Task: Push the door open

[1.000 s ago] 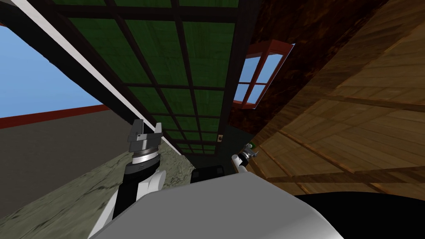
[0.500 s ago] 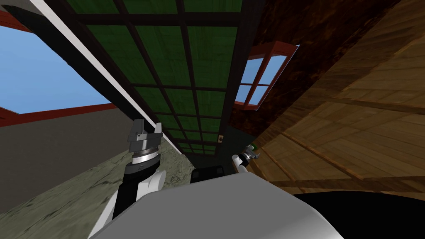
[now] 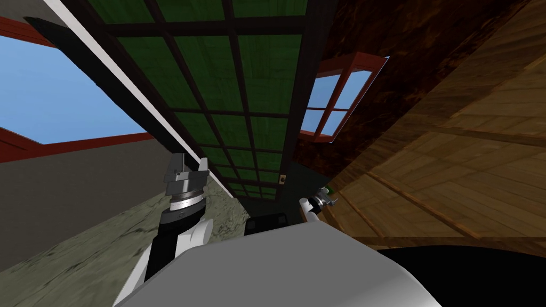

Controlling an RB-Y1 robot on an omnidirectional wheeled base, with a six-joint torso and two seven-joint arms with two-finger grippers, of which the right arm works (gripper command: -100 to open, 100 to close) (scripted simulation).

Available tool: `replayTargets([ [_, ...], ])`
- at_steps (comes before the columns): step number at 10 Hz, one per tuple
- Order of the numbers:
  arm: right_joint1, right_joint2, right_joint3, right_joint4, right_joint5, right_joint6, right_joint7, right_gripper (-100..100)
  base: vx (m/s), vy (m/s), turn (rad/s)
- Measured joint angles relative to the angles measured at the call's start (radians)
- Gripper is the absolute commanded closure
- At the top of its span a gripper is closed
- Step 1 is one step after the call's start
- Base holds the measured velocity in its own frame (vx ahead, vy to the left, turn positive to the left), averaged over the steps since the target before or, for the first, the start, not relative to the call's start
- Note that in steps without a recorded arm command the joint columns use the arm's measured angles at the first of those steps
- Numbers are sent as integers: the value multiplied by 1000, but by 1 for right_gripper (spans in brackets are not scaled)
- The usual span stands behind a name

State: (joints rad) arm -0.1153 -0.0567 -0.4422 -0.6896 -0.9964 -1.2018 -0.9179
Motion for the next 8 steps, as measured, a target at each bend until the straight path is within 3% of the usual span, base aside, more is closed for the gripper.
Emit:
replayTargets([
  [1,-35,-20,-16,86,-3,-32,-34,100,17,-50,64],
  [2,-42,-20,-24,106,-6,-51,-48,100,-1,-22,11],
  [4,-23,-6,-30,47,-10,-29,-11,100,-5,-16,51],
  [5,-37,-12,-48,69,-18,-38,-14,100,6,-42,69],
  [6,-18,-1,-59,30,-23,-38,-2,100,9,-69,57],
  [8,-23,-4,-110,53,-43,-67,5,100,-2,-113,206],
])
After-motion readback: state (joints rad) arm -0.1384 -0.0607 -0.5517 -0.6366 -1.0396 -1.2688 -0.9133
